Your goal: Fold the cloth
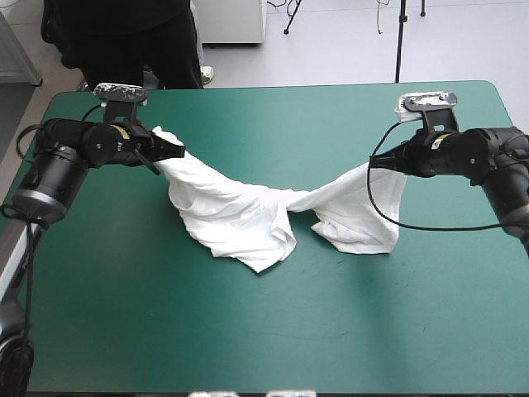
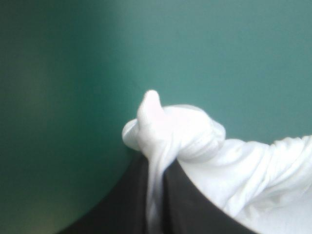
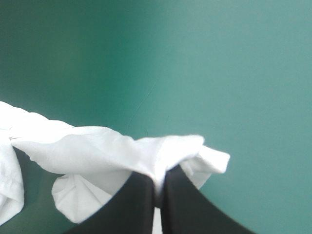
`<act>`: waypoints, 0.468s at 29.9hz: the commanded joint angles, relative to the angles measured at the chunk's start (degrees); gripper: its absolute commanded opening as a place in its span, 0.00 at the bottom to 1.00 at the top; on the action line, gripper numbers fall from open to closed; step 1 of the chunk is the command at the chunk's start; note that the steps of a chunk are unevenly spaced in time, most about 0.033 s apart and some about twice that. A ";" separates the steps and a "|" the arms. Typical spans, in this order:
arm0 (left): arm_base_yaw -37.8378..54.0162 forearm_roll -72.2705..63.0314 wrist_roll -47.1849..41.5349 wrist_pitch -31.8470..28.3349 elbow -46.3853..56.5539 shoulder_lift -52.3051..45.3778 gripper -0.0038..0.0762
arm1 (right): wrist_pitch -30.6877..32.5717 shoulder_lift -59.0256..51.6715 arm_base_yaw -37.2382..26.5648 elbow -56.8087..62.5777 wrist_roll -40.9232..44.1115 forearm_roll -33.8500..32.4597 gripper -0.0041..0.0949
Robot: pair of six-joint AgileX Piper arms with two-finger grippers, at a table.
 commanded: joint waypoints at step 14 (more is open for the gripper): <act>0.01 -3.05 0.72 -4.20 -1.57 10.57 0.35 | -5.13 12.04 0.16 -1.71 -2.72 -0.62 0.36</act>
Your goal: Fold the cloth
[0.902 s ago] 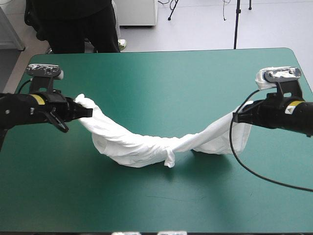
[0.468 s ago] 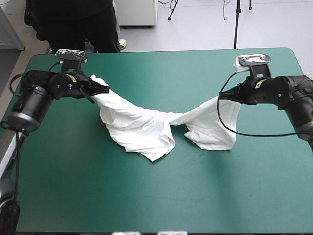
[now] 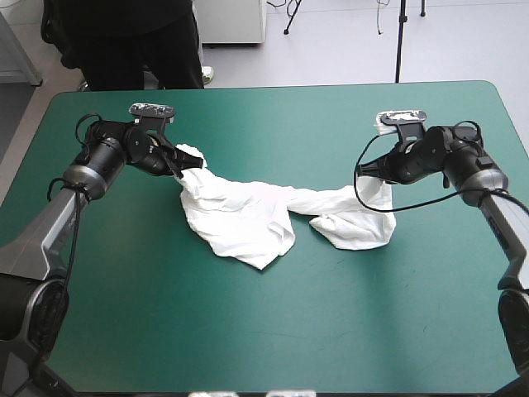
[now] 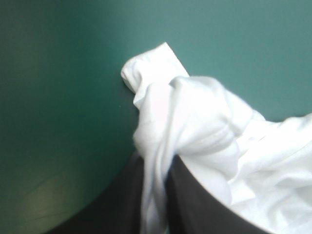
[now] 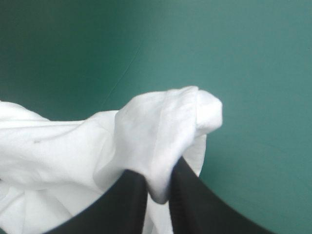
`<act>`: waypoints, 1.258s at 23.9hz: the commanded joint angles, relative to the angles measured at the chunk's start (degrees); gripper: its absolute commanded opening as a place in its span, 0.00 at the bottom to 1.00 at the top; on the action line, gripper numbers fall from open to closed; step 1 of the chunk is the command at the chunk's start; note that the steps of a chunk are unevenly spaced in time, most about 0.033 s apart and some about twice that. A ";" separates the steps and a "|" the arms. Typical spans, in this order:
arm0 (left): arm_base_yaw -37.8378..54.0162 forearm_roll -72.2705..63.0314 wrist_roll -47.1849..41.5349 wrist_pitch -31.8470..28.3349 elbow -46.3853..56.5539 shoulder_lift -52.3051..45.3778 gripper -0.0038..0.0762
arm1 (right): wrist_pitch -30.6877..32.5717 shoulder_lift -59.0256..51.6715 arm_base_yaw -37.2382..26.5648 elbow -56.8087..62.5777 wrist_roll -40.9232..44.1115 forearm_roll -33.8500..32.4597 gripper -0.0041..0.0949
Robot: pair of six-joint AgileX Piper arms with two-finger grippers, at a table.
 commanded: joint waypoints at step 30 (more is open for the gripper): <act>-7.57 1.67 -6.26 17.67 10.08 -19.79 0.85 | 23.53 -34.53 0.16 1.95 5.93 -10.86 0.79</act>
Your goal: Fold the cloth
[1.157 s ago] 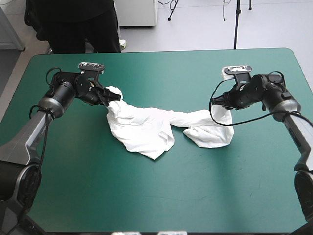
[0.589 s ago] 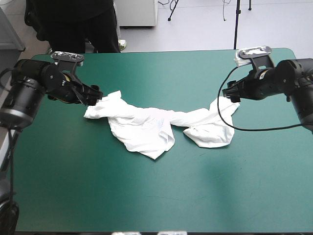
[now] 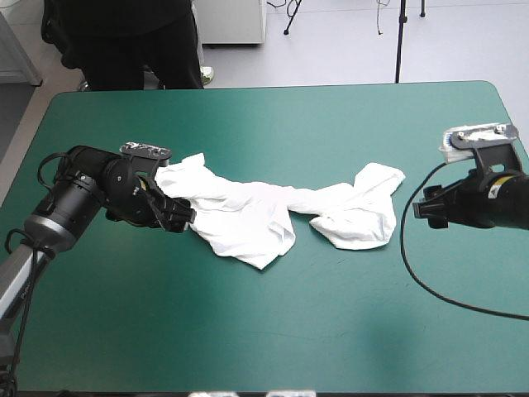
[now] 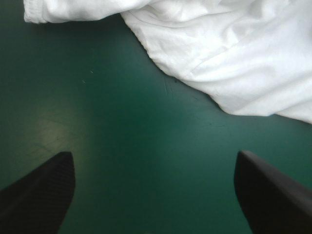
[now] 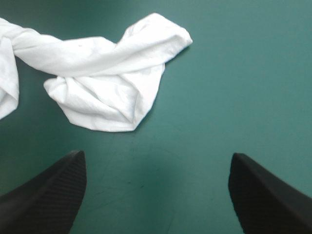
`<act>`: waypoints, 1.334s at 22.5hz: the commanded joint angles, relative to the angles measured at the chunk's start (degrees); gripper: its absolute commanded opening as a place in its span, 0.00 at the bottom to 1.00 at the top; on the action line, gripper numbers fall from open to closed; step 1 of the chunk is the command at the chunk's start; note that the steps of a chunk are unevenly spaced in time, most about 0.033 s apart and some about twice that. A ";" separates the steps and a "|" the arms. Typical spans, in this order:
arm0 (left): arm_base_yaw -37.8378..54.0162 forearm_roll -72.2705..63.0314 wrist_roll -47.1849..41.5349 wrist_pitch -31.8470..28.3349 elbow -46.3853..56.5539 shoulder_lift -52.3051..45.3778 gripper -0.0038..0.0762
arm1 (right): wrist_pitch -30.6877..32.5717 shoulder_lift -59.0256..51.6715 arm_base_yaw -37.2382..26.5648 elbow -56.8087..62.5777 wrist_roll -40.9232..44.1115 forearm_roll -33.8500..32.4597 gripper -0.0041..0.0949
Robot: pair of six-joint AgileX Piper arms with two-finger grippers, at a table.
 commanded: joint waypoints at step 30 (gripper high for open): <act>-0.10 -6.84 -1.04 -17.14 0.54 22.49 0.39 | -15.76 -2.50 0.09 20.26 0.77 1.13 0.79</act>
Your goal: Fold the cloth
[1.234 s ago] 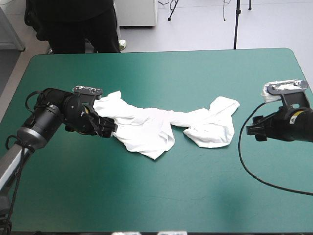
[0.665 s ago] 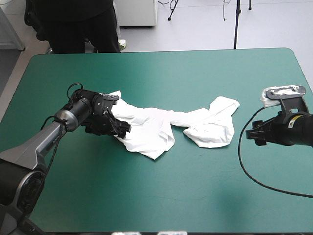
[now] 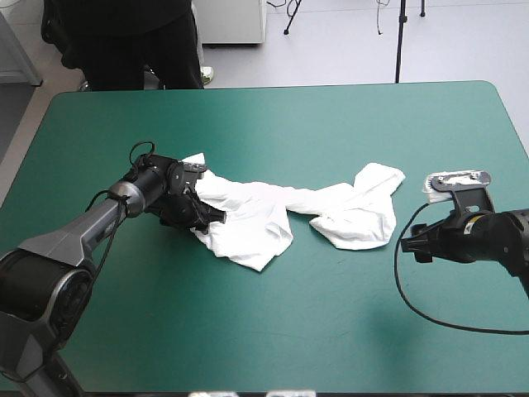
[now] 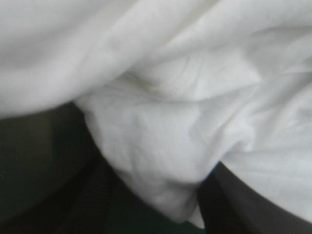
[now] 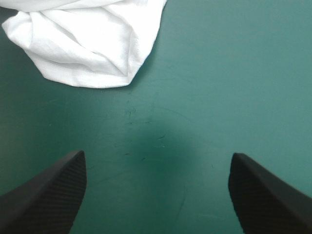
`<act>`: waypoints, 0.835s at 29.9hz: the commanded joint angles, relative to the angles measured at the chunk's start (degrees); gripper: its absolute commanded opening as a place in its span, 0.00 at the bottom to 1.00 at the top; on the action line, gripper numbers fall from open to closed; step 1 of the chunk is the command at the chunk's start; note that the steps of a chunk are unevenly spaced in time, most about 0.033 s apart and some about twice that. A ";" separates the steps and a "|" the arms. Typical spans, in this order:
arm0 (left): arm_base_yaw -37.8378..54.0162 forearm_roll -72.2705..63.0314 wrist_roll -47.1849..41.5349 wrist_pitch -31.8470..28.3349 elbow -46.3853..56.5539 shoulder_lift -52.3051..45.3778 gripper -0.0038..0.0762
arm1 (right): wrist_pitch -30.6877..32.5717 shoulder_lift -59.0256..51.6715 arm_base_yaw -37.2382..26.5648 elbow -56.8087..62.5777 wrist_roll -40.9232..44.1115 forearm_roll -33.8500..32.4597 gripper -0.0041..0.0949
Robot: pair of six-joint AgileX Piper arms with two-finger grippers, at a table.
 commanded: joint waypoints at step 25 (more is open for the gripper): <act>-0.15 -3.86 -0.29 -2.58 -0.78 -1.16 0.04 | -20.91 29.02 0.09 1.01 -8.33 11.85 0.66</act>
